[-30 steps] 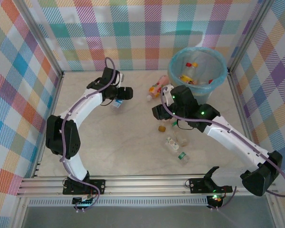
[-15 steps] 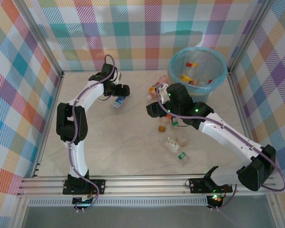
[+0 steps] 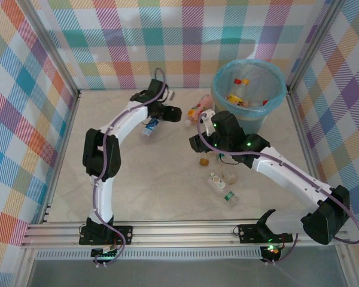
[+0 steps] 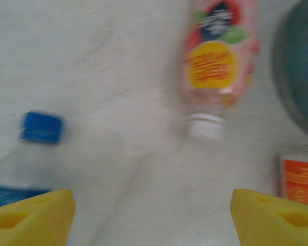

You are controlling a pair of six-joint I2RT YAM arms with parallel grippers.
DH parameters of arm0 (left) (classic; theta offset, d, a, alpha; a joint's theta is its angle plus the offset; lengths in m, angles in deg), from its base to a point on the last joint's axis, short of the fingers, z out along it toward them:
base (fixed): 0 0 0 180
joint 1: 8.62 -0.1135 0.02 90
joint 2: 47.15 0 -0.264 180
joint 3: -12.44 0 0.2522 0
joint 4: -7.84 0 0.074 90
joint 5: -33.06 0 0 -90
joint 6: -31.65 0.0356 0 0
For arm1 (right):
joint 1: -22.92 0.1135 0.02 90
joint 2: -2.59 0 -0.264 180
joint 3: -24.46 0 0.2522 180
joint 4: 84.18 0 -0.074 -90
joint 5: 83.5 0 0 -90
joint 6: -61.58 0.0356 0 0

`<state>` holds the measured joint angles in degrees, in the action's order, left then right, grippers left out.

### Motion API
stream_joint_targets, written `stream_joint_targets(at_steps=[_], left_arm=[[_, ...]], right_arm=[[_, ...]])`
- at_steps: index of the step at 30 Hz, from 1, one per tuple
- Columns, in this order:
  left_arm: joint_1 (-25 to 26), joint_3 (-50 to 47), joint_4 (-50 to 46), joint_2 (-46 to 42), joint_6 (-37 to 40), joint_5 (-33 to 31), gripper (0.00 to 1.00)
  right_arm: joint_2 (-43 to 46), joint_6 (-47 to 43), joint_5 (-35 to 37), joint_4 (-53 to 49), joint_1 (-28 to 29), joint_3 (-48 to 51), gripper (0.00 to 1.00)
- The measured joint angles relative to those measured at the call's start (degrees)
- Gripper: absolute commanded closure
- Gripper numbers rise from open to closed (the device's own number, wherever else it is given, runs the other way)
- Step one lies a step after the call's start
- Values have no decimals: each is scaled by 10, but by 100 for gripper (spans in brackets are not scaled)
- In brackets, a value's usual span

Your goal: Put the plastic bottles in the bin

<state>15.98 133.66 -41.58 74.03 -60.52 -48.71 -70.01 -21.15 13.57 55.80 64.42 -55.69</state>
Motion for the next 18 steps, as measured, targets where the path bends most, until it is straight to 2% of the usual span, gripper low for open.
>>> stream_joint_targets(at_steps=[4, 8, 18], left_arm=[[36, 67, 8, 58, -9, 18, 25], [45, 124, 7, 123, -19, 28, 27], [46, 156, -9, 179, -30, 20, 31]], right_arm=[[17, -13, 15, 7, -1, 6, 33], [39, -23, 25, 10, -3, 19, 33], [48, -35, 30, 18, -7, 30, 33]])
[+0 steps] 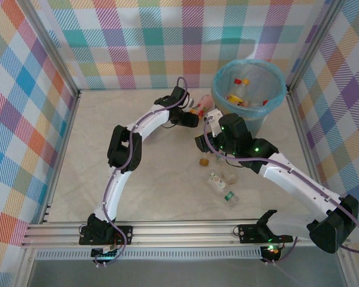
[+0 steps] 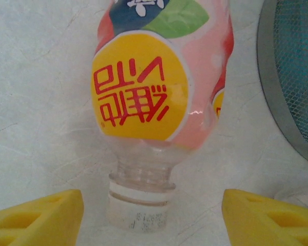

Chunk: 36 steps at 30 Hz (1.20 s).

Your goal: Put the plastic bottles in the bin

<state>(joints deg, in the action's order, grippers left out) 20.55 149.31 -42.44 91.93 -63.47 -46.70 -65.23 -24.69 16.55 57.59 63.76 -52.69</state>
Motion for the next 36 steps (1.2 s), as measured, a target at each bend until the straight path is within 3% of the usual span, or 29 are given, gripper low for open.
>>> stream_joint_targets(at_steps=[18, 28, 30, 33, 36], left_arm=[[0, 57, -24, 50, 2, 3, 45], [0, 74, -31, 57, 10, 9, 71], [0, 77, -35, 57, 12, 9, 80], [0, 78, -42, 57, 16, 9, 84], [-1, 77, -43, 56, 16, 9, 95]], right_arm=[[-1, -11, 0, 13, -4, 1, 33], [-1, -12, 1, 13, -7, 1, 33], [-1, -12, 2, 13, -7, 1, 33], [-1, -12, 5, 13, -7, 1, 33], [-1, -12, 7, 13, -7, 1, 33]])
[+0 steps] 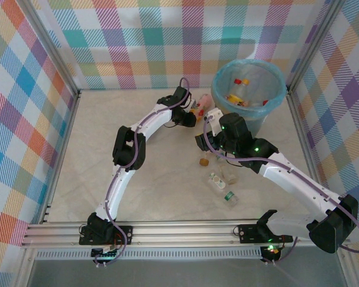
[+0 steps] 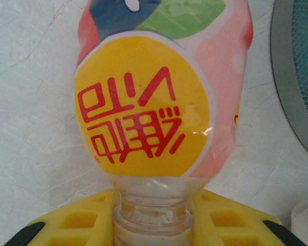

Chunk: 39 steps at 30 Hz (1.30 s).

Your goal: Put the plastic bottles in the bin

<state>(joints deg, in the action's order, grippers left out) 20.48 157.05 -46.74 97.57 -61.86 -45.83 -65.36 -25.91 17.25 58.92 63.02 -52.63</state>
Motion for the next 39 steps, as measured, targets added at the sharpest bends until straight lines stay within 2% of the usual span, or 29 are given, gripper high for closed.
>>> stream_joint_targets(at_steps=[3, 8, 15, 20, 25, 29, 35, 39], left_arm=[[0, -29, 6, -20, 1, -1, 100], [-2, -134, 23, -121, -1, -9, 100], [-4, -288, 102, -348, -2, -35, 100], [-4, -411, 174, -514, -3, -40, 100], [-2, -532, 254, -652, -2, 5, 100], [4, -598, 306, -731, 0, 56, 100], [18, -636, 340, -781, 9, 124, 100], [29, -659, 355, -801, 20, 155, 100]], right_arm=[[-1, 0, 2, -2, 0, -6, 33], [-4, -3, 2, -5, 0, -48, 33], [-5, -4, -12, -7, -7, -119, 29], [-8, -1, -47, -9, -20, -178, 18], [-8, 24, -114, 1, -50, -226, 6], [-15, 70, -189, 18, -90, -254, 2], [-49, 125, -296, 40, -113, -299, 0], [-70, 151, -330, 42, -113, -316, 0]])
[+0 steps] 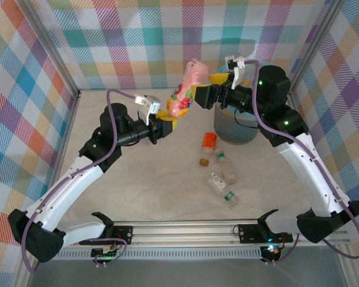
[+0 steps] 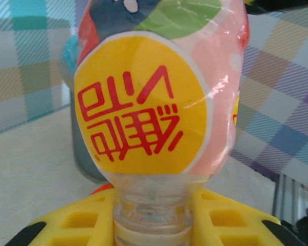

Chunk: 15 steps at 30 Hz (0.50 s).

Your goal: Put the plastic bottles in the bin

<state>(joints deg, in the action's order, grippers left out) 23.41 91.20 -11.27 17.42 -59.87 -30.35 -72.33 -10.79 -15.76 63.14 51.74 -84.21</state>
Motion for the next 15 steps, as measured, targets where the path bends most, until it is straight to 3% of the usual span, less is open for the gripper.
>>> stream_joint_targets(at_steps=[9, 15], left_arm=[[18, -19, 15, -15, 25, 37, 100], [25, -19, 25, -13, 39, 44, 100]], right_arm=[[-23, 42, -40, 2, -4, -2, 5], [-27, 54, -63, 9, -4, -2, 31]])
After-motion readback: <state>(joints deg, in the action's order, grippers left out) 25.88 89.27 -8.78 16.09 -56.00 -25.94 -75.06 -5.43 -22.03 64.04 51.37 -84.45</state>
